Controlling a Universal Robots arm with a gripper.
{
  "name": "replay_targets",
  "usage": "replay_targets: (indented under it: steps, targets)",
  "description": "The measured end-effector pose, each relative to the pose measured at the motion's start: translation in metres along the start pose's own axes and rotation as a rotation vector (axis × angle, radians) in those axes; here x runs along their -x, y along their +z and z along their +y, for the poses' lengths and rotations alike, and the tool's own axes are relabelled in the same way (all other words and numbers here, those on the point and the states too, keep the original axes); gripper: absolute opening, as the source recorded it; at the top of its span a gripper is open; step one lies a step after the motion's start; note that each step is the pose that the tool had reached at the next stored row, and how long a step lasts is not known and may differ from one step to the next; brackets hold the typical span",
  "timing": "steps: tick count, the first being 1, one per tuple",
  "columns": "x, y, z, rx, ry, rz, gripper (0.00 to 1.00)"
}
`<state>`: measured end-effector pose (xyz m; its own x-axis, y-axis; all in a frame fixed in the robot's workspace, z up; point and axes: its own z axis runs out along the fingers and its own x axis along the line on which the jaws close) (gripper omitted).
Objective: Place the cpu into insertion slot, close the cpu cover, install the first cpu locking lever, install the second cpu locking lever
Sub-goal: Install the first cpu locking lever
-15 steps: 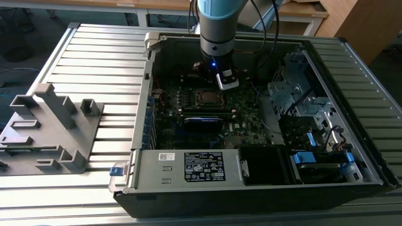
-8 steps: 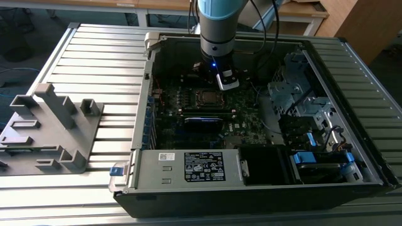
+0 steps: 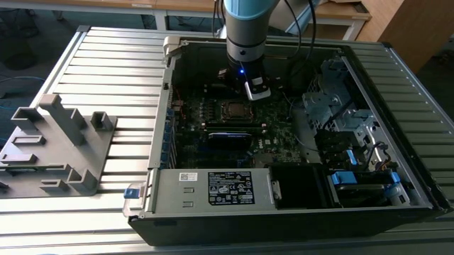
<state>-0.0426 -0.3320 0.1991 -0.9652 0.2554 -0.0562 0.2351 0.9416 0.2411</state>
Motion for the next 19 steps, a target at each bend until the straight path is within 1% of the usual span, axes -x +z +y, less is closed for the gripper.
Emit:
replay_targets:
  steps: [2,4,6,11,17,19]
  targets:
    - [0.0001,-0.0016,0.0004,-0.0001,0.000,0.0000,0.11]
    - [0.0001,-0.0016,0.0005,0.0004,0.000,0.0001,0.11]
    - [-0.0004,-0.0018,0.0005,0.0023,0.000,0.0006,0.11]
    - [-0.0025,-0.0016,0.0010,0.0132,0.003,0.0029,0.11]
    - [-0.0038,-0.0016,0.0008,0.0228,0.004,0.0051,0.11]
    - [-0.0044,-0.0015,0.0006,0.0282,0.005,0.0065,0.11]
